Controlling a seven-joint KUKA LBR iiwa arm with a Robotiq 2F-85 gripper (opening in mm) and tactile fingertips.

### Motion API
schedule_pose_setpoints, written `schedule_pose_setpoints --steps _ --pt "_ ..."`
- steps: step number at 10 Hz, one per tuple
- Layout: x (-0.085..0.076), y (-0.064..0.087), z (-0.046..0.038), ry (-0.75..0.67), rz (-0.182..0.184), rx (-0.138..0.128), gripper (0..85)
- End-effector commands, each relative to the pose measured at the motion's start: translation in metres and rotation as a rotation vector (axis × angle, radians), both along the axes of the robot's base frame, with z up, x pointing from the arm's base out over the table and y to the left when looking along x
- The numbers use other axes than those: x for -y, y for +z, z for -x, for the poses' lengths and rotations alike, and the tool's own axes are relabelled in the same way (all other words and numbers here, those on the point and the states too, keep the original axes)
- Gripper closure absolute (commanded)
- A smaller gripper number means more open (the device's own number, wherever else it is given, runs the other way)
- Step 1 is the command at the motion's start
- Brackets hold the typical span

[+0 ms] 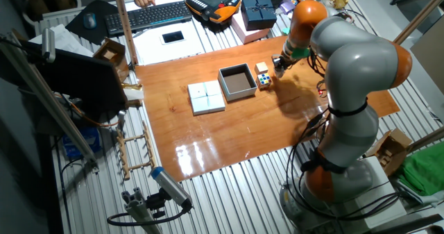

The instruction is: Take everything out of the gift box

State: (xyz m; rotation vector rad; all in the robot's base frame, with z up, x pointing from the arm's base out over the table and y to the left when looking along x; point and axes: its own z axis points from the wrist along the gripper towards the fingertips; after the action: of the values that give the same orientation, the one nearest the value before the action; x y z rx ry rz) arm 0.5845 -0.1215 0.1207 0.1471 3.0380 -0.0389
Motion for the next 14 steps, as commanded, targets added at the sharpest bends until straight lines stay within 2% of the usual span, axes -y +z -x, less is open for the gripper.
schedule_pose_setpoints --steps 1,4,7,10,14 --pt "0.000 -0.003 -0.0009 0.002 -0.004 -0.003 84.0" --pt "-0.001 -0.020 -0.0029 -0.004 -0.016 0.009 84.0" --pt "-0.002 -0.027 -0.0033 -0.013 -0.018 0.007 84.0" --pt "-0.003 -0.039 -0.0032 -0.012 -0.015 0.027 84.0" --pt "-0.004 -0.047 -0.0040 -0.014 -0.011 0.036 84.0"
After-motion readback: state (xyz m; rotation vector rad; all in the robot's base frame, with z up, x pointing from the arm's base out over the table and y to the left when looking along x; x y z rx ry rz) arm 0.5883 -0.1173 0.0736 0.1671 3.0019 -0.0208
